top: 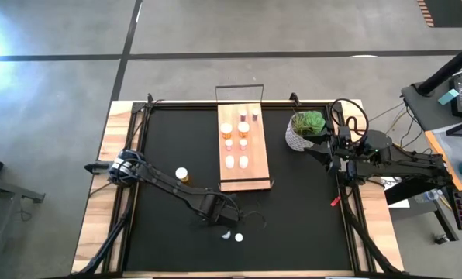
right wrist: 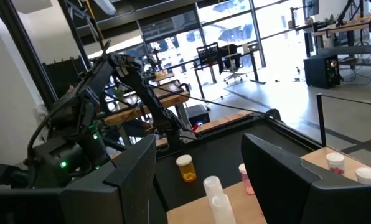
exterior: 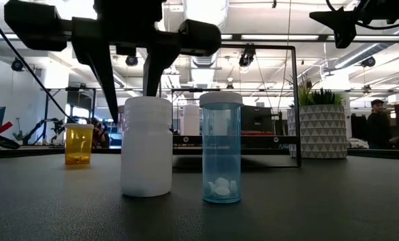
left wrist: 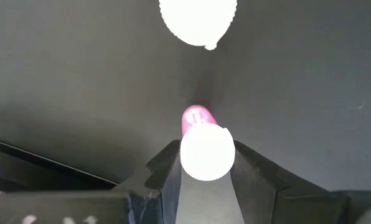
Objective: Pick and place medicine bottles onto shelf by color
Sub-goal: Move the pink pill bottle to the bottom middle of the table
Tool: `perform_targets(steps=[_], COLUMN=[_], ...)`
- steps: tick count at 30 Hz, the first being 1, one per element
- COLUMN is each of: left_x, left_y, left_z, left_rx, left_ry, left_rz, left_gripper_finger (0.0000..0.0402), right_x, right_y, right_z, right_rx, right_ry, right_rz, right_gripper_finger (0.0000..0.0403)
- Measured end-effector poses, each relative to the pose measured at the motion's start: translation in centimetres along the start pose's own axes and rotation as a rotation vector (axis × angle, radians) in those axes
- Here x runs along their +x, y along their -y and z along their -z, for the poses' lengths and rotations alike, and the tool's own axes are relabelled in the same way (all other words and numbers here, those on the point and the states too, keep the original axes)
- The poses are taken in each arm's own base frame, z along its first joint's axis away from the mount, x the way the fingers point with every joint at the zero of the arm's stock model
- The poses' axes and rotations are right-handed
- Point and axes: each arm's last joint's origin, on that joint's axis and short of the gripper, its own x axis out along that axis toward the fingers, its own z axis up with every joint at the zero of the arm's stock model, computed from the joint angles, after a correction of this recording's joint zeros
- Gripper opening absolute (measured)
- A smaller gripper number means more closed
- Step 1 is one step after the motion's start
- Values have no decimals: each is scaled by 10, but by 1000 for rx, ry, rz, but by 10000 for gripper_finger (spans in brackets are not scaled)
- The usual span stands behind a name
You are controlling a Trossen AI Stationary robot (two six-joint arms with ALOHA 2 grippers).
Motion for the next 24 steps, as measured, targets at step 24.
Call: perform_targets(steps=[24], left_x=[7], left_y=[6], left_z=[1], left_rx=[-2], left_ry=[17], left_rz=[49], left_gripper_finger=[151], right_x=[0], right_y=[0], right_z=[0], right_rx=[0], right_ry=[0], right_rz=[1], right_gripper_finger=[226])
